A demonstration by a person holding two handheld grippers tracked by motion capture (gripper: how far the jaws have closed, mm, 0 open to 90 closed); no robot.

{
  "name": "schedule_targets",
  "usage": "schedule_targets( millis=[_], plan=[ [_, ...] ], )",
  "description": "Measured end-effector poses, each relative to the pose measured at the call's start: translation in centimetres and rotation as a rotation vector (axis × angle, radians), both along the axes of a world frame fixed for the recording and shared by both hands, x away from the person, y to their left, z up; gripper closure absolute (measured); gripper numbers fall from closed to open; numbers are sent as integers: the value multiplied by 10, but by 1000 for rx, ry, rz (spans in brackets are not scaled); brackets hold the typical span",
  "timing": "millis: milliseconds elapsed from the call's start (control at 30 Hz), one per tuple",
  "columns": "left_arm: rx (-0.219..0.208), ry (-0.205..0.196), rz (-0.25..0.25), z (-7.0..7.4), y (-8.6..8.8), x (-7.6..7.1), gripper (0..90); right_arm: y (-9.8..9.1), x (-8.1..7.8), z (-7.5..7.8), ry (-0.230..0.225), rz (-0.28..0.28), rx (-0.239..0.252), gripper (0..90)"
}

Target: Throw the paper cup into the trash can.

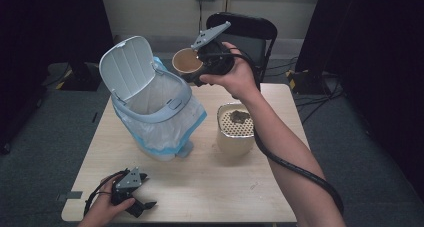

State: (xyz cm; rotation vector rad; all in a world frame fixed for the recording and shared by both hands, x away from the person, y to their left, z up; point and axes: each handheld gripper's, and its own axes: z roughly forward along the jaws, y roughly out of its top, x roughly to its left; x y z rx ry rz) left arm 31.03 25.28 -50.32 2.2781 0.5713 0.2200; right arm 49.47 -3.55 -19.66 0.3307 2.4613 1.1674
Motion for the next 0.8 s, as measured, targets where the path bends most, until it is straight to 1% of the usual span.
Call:
schedule_targets(
  millis=[333, 400, 500, 567, 633, 800],
  plan=[
    [-1, 2, 1, 0, 0, 0, 0, 23, -4, -1, 2, 44, 10, 292],
    [-2, 2, 1, 0, 0, 0, 0, 27, -5, -2, 12, 48, 17, 292],
    [-2, 2, 1, 0, 0, 0, 0, 33, -6, -4, 16, 62, 19, 292],
    [-2, 2, 1, 0, 0, 0, 0, 37, -7, -6, 21, 61, 13, 292],
    [-2, 2, 1, 0, 0, 0, 0, 41, -7, -8, 21, 73, 8, 292],
    [-2, 2, 1, 0, 0, 0, 0, 51, -7, -12, 30, 86, 11, 291]
  ],
)
